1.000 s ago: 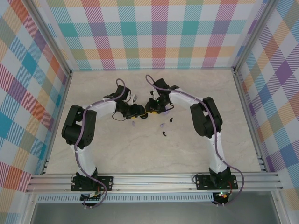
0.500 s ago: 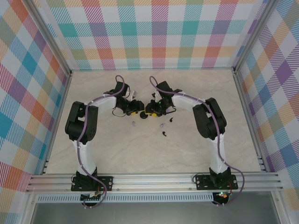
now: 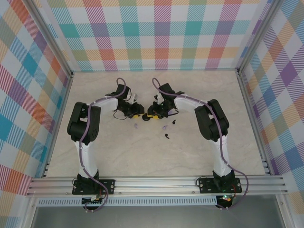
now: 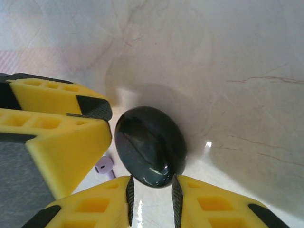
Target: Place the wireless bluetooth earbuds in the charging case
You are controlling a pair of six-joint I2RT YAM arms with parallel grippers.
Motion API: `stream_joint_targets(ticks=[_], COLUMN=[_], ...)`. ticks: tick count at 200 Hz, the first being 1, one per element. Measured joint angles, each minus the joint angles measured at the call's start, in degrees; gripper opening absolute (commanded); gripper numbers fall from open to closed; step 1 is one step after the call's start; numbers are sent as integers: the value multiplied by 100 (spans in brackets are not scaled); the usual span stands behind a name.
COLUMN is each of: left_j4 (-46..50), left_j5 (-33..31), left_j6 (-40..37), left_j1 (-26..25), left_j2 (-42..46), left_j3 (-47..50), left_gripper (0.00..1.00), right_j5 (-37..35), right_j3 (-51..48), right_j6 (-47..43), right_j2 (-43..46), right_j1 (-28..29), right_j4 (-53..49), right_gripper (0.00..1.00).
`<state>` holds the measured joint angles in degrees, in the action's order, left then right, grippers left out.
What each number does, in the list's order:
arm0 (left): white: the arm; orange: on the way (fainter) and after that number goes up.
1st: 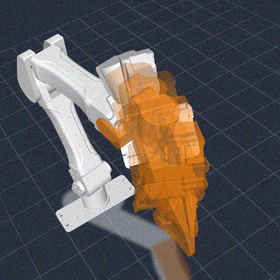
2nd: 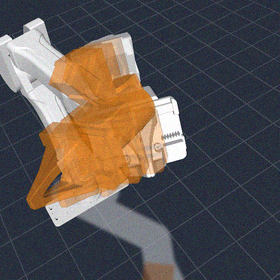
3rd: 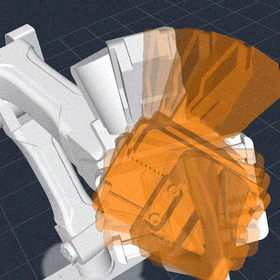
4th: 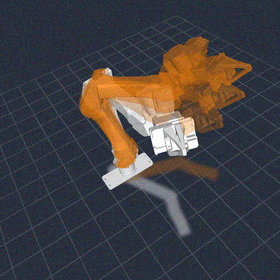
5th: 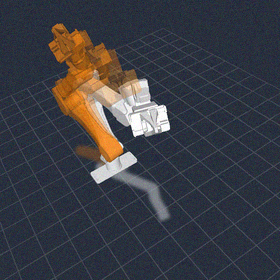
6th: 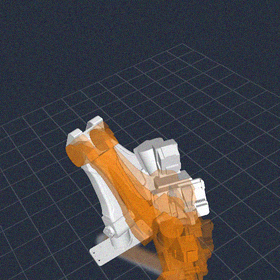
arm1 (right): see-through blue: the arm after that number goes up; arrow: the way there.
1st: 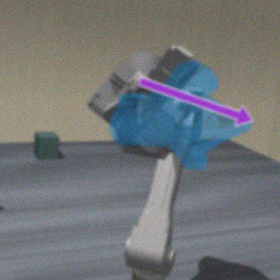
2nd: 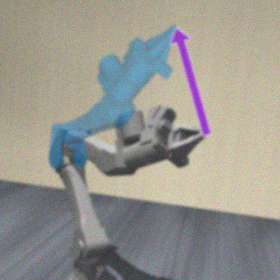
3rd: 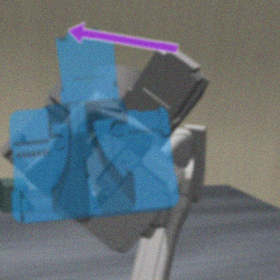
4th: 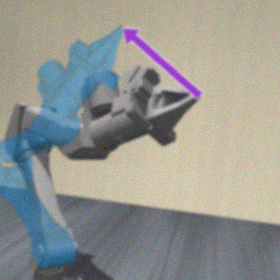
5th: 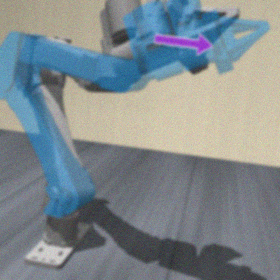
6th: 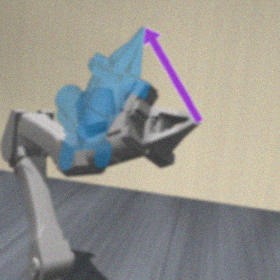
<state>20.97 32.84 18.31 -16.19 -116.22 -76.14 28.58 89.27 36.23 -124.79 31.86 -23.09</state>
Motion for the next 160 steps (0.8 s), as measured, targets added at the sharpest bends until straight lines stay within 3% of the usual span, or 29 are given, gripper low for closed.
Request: stream_joint_targets(ticks=[160], left_j4=[-310], left_j5=[522], left_j6=[79], left_j1=[0], left_j2=[-74], left_j3=[188], left_gripper=[39], right_j5=[24], right_j3=[0], right_j6=[92], right_j2=[-131], right_j1=[-4], right_j4=[20], right_gripper=[22])
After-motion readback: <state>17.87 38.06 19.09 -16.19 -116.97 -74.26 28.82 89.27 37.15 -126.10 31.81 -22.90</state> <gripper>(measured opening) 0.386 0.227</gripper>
